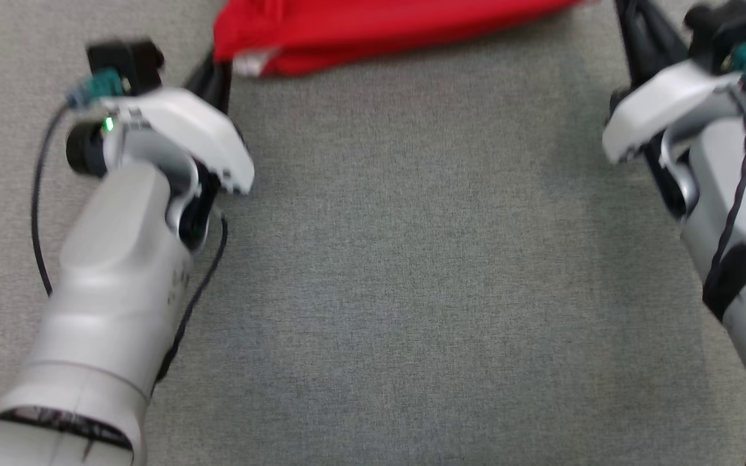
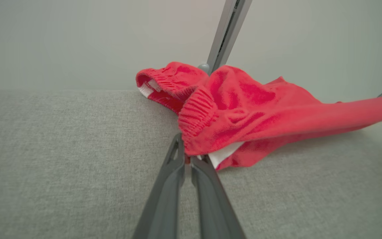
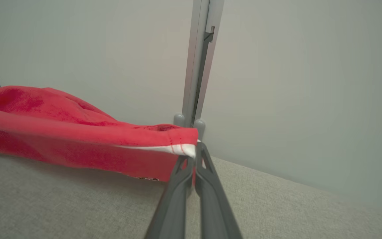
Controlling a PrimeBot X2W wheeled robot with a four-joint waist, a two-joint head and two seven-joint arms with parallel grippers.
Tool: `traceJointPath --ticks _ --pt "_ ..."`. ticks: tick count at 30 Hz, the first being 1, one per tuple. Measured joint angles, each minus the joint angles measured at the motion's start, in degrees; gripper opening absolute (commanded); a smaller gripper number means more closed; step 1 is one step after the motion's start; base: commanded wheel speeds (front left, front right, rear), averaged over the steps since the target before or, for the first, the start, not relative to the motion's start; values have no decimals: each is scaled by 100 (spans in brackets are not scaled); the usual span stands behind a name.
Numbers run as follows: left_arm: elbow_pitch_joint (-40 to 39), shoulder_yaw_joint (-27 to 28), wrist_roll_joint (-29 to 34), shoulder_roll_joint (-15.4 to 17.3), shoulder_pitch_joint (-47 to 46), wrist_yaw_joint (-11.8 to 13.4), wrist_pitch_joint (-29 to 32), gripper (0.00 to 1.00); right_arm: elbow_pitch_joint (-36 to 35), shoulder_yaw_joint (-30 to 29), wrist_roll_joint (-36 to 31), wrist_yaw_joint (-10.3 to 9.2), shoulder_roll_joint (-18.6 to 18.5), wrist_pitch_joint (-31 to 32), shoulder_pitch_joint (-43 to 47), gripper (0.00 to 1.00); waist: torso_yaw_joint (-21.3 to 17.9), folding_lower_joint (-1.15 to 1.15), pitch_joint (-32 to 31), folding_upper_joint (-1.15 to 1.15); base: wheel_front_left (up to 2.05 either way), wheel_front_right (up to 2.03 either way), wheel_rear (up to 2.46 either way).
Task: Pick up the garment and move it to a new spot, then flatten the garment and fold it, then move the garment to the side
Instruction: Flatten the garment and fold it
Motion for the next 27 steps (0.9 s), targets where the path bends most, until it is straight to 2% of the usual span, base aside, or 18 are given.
traceJointPath --ticks 7,14,20,27 --pt "24 -788 22 144 884 -16 -43 0 212 1010 471 0 -260 -7 813 0 39 0 -530 0 0 0 0" --pt "-64 -1405 69 300 1424 -19 -202 0 293 1944 1113 0 -537 47 1226 0 15 0 -1009 0 0 0 0" --pt "-86 -1828 319 411 1722 -21 -419 0 92 2635 1680 0 -889 256 1429 0 -60 0 -1337 0 0 0 0" --pt "-215 -2284 739 506 2050 -22 -554 0 -390 3434 2324 1 -1474 605 1718 0 -171 0 -1685 0 0 0 0"
